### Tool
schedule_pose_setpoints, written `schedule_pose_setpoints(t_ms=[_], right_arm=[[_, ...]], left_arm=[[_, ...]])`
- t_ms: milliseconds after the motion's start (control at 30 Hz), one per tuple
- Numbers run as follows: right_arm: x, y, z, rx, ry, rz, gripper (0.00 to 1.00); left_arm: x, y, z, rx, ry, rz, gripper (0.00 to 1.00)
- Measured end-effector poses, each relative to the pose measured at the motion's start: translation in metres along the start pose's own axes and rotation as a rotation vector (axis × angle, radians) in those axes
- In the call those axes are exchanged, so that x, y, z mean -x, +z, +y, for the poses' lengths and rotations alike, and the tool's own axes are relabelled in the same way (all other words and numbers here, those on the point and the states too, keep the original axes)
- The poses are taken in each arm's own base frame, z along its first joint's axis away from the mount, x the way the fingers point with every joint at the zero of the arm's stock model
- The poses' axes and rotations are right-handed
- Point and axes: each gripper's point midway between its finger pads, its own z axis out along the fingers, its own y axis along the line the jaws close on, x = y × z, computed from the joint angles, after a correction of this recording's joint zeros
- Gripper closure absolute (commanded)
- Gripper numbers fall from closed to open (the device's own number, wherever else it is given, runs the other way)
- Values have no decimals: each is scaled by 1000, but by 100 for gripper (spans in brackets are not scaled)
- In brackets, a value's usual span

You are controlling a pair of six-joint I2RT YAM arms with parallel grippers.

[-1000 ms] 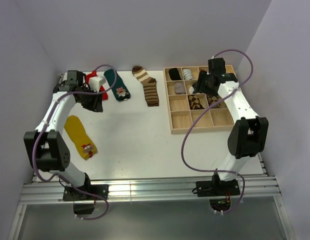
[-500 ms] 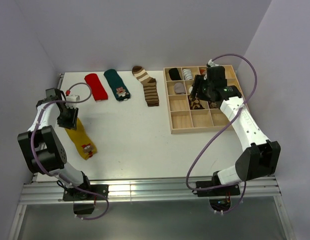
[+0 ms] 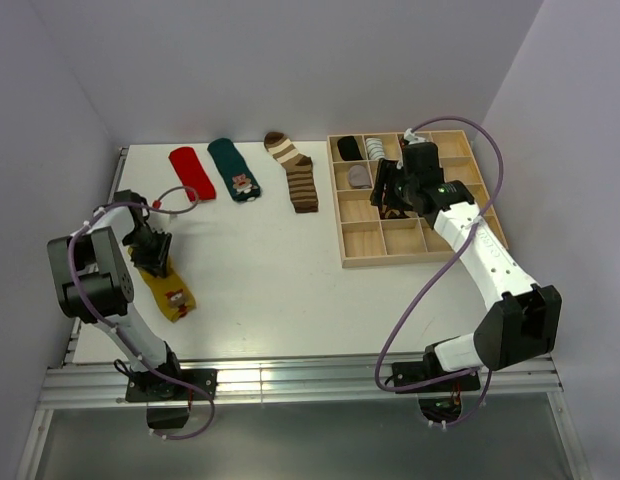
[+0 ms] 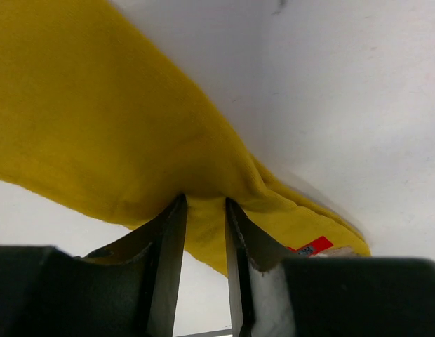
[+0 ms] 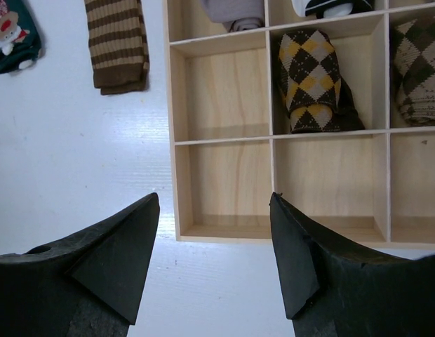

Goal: Roll the socks
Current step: Move the sock to the center of the board.

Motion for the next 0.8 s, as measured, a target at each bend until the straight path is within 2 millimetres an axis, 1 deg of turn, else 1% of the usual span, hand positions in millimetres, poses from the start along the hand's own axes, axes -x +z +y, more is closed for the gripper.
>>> schedule_pose_setpoints(t_ms=[100, 233, 433, 567, 667, 800], right_arm=[[-2, 0, 3, 4, -5, 3, 29], [-4, 0, 7, 12, -15, 6, 29], [-5, 0, 8, 15, -18, 8, 28], [-6, 0, 9, 13, -21, 11, 28], [-12, 2, 11, 16, -29, 22, 28], [-23, 6, 11, 13, -37, 45, 28]], left_arm=[[3, 2, -10, 12, 46, 15, 68], [15, 6, -40, 4, 148, 36, 69], [37, 13, -80, -23, 221, 60, 69], [59, 19, -119, -61, 261, 58, 70], [76, 23, -147, -84, 295, 46, 70], [86, 27, -182, -107, 367, 48, 70]])
